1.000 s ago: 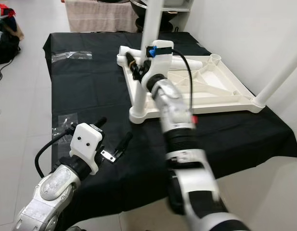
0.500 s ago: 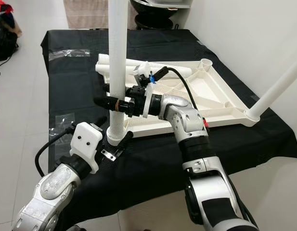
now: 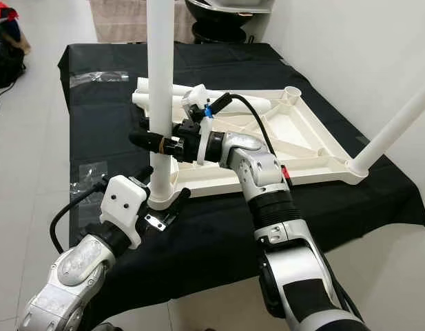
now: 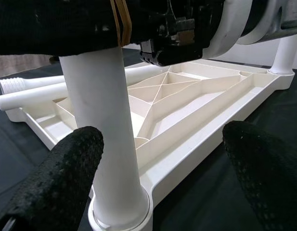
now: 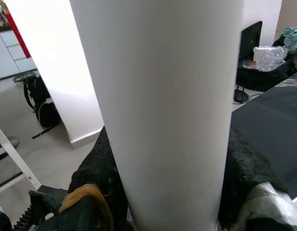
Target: Building children table
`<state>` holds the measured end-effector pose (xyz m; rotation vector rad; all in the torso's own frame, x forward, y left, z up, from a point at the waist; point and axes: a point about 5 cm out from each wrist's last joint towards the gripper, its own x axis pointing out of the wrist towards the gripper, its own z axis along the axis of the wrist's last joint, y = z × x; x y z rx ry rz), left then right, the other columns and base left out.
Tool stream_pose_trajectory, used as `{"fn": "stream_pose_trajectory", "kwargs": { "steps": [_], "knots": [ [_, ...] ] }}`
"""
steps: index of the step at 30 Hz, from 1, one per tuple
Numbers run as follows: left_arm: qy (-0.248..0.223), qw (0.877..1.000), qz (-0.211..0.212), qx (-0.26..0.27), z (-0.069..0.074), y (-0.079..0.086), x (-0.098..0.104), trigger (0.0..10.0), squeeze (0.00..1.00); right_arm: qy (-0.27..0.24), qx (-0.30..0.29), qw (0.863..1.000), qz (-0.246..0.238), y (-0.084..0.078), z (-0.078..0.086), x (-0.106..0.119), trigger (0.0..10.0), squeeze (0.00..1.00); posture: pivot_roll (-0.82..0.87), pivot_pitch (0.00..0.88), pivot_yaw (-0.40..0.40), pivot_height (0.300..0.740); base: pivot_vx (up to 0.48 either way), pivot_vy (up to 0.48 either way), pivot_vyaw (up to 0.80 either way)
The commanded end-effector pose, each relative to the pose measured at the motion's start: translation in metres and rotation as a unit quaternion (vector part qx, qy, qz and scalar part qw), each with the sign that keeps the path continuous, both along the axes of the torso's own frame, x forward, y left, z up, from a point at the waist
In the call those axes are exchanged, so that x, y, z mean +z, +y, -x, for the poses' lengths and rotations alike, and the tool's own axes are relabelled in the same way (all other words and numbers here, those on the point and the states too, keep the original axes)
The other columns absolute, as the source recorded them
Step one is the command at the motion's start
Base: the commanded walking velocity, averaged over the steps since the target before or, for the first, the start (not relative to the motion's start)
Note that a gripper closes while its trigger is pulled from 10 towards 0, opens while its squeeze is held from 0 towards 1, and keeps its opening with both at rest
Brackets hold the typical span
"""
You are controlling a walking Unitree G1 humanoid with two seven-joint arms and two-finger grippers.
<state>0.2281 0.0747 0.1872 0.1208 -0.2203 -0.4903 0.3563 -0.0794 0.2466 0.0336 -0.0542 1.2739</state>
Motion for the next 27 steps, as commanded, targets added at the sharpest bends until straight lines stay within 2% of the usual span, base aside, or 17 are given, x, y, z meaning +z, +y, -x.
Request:
{"fn": "stream_pose_trajectory", "kwargs": {
  "steps": [1, 3, 4, 5, 6, 7, 8, 11, 13, 18, 19, 20, 22, 23, 24, 26, 27],
  "knots": [
    [0.004, 1.0, 0.002, 0.0, 0.001, -0.001, -0.002, 10.0, 0.0, 0.039, -0.14, 0.989, 0.019, -0.009, -0.021, -0.01, 0.0, 0.0, 0.08, 0.098, -0.132, 0.74, 0.0, 0.0, 0.0],
    [0.004, 1.0, 0.002, 0.0, 0.001, -0.001, -0.002, 10.0, 0.0, 0.039, -0.14, 0.989, 0.019, -0.009, -0.021, -0.01, 0.0, 0.0, 0.08, 0.098, -0.132, 0.74, 0.0, 0.0, 0.0],
    [0.004, 1.0, 0.002, 0.0, 0.001, 0.0, -0.002, 10.0, 0.0, 0.069, -0.35, 0.932, 0.059, -0.03, -0.044, -0.019, 0.0, 0.0, 0.08, 0.098, -0.131, 0.74, 0.0, 0.0, 0.0],
    [0.004, 1.0, 0.002, 0.0, 0.001, 0.0, -0.002, 10.0, 0.0, 0.078, -0.409, 0.907, 0.065, -0.038, -0.048, -0.022, 0.0, 0.0, 0.08, 0.098, -0.131, 0.74, 0.0, 0.0, 0.0],
    [0.004, 1.0, 0.002, 0.0, 0.001, 0.0, -0.002, 10.0, 0.0, 0.078, -0.409, 0.907, 0.065, -0.038, -0.048, -0.022, 0.0, 0.0, 0.08, 0.098, -0.131, 0.74, 0.0, 0.0, 0.0],
    [0.004, 1.0, 0.002, -0.001, 0.001, -0.001, -0.002, 10.0, 0.0, 0.087, -0.461, 0.881, 0.062, -0.046, -0.05, -0.023, 0.0, 0.0, 0.07, 0.099, -0.128, 0.74, 0.0, 0.0, 0.0],
    [0.004, 1.0, 0.002, -0.001, 0.0, -0.001, -0.002, 10.0, 0.0, 0.088, -0.489, 0.866, 0.06, -0.05, -0.05, -0.024, 0.0, 0.0, 0.07, 0.099, -0.128, 0.74, 0.0, 0.0, 0.0],
    [0.004, 1.0, 0.002, -0.002, 0.0, -0.001, -0.002, 10.0, 0.0, 0.093, -0.507, 0.855, 0.056, -0.052, -0.05, -0.024, 0.0, 0.0, 0.07, 0.099, -0.128, 0.74, 0.0, 0.0, 0.0],
    [0.003, 1.0, 0.002, -0.002, 0.0, -0.002, -0.002, 10.0, 0.0, 0.093, -0.54, 0.835, 0.052, -0.05, -0.048, -0.025, 0.0, 0.0, 0.07, 0.098, -0.128, 0.74, 0.0, 0.0, 0.0],
    [0.003, 1.0, 0.002, -0.001, 0.0, -0.001, -0.002, 10.0, 0.0, 0.093, -0.554, 0.826, 0.05, -0.039, -0.045, -0.026, 0.0, 0.0, 0.07, 0.098, -0.13, 0.74, 0.0, 0.0, 0.0],
    [0.003, 1.0, 0.002, 0.0, 0.0, -0.001, -0.002, 10.0, 0.0, 0.095, -0.57, 0.815, 0.049, -0.035, -0.045, -0.028, 0.0, 0.0, 0.08, 0.099, -0.13, 0.74, 0.0, 0.0, 0.0],
    [0.003, 1.0, 0.002, 0.0, 0.0, -0.001, -0.002, 10.0, 0.0, 0.095, -0.57, 0.815, 0.049, -0.035, -0.045, -0.028, 0.0, 0.0, 0.08, 0.099, -0.13, 0.74, 0.0, 0.0, 0.0],
    [0.003, 1.0, 0.002, 0.001, 0.0, -0.001, -0.002, 10.0, 0.0, 0.102, -0.585, 0.803, 0.046, -0.029, -0.043, -0.03, 0.0, 0.0, 0.07, 0.098, -0.132, 0.74, 0.0, 0.0, 0.0],
    [0.003, 1.0, 0.002, 0.001, 0.0, -0.001, -0.002, 10.0, 0.0, 0.099, -0.622, 0.776, 0.046, -0.031, -0.041, -0.031, 0.0, 0.0, 0.07, 0.098, -0.132, 0.74, 0.0, 0.0, 0.0],
    [0.003, 1.0, 0.002, 0.001, 0.0, -0.001, -0.002, 10.0, 0.0, 0.099, -0.622, 0.776, 0.046, -0.031, -0.041, -0.031, 0.0, 0.0, 0.07, 0.098, -0.132, 0.74, 0.0, 0.0, 0.0],
    [0.003, 1.0, 0.003, 0.001, 0.0, -0.001, -0.002, 10.0, 0.0, 0.106, -0.648, 0.753, 0.045, -0.036, -0.039, -0.034, 0.0, 0.0, 0.07, 0.093, -0.133, 0.74, 0.0, 0.0, 0.0],
    [0.003, 1.0, 0.003, 0.001, 0.0, -0.001, -0.002, 10.0, 0.0, 0.106, -0.648, 0.753, 0.045, -0.036, -0.039, -0.034, 0.0, 0.0, 0.07, 0.093, -0.133, 0.74, 0.0, 0.0, 0.0]
  ]
}}
